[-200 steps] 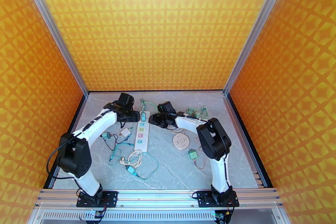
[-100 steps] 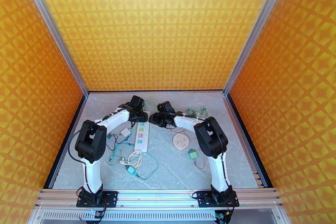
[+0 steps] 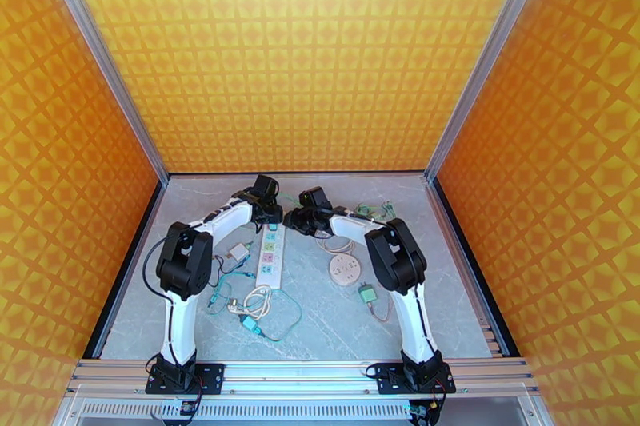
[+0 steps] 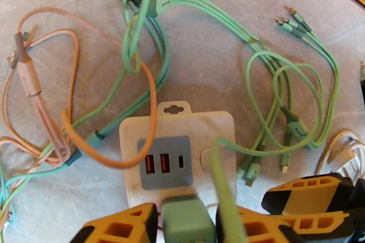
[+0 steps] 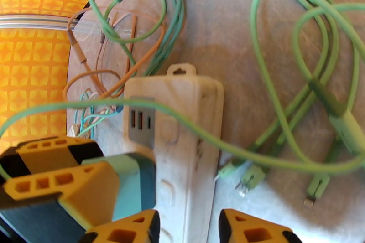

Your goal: Pull the plug off the socket

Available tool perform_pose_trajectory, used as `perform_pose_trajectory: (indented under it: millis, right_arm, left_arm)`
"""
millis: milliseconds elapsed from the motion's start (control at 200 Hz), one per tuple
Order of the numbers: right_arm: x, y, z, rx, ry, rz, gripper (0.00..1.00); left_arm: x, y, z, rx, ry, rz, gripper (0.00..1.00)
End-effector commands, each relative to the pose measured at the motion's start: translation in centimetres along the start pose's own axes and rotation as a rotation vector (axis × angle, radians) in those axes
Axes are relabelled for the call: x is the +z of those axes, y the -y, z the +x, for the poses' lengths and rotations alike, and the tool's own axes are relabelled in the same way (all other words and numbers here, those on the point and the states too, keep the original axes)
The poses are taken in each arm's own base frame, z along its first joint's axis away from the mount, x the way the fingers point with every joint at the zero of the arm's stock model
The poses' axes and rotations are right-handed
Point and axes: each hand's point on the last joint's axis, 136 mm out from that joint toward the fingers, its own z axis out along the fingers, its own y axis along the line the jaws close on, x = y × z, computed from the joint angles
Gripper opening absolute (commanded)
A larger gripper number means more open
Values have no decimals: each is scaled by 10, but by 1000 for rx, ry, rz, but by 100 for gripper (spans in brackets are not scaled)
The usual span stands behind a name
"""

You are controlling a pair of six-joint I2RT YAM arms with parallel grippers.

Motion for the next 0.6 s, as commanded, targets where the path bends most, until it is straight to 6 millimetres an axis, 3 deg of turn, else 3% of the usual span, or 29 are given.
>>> perform_pose_trajectory:
  millis: [0, 220, 440, 595]
  right_arm:
    - [5, -1, -8, 21, -2, -21, 39]
    - [12, 2, -13, 44, -15, -46, 38]
    - [14, 2, -10, 44, -28, -53, 38]
    - [13, 2, -9, 40, -31, -55, 38]
  left_arm:
    - [3, 0, 10, 32, -37, -18, 38]
    - [4, -3, 23, 43, -71, -27, 35]
    - [-1, -4, 30, 59, -91, -33, 49]
    - [1, -4, 29, 68, -91, -33, 43]
